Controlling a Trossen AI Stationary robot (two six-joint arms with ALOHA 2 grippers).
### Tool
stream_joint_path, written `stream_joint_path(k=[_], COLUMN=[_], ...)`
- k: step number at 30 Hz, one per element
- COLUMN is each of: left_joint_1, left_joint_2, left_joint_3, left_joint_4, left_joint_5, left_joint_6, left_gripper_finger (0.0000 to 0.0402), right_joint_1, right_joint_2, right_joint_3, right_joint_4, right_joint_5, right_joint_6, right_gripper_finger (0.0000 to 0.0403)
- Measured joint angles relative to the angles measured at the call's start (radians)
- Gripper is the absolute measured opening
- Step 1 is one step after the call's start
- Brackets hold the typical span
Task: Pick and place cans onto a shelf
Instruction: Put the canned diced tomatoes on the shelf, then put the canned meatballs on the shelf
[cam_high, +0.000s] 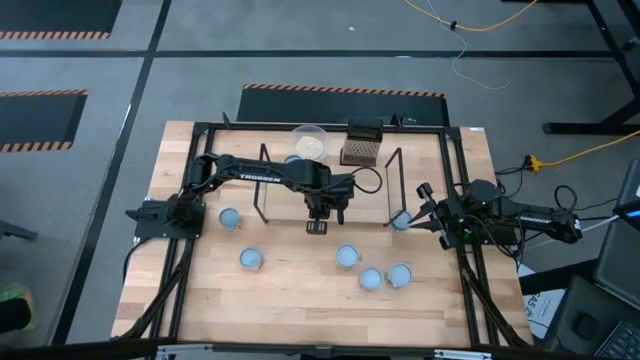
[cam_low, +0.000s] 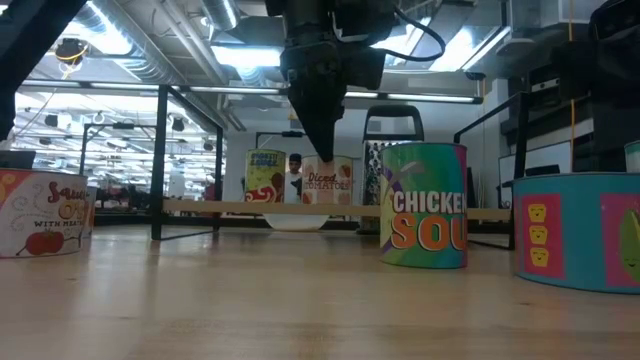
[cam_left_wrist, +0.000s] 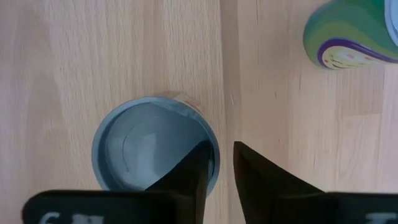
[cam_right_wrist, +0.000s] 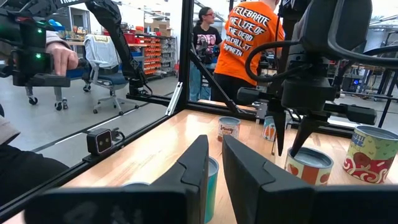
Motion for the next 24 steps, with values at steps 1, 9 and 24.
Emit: stream_joint_path(k=[1,9,24], left_joint_1=[0.0,-0.001,-0.029], left_joint_2=[0.0,-0.015,-0.097], left_joint_3=[0.0,-0.004,-0.002], left_joint_4=[0.0,-0.002,-0.024], left_joint_5=[0.0,-0.008,-0.036], left_joint_6=[-0.006,-0.02,-0.1], left_gripper_finger=[0.0072,0.0069,0.0069], right_joint_1=[0.0,0.0,0.0], right_joint_2=[0.0,0.0,0.0], right_joint_3=[0.0,0.0,0.0], right_joint_4=[0.0,0.0,0.0], right_joint_5=[0.0,0.0,0.001], right_joint_6=[0.0,0.0,0.0], right_gripper_finger=[0.0053,0.0053,0.0053])
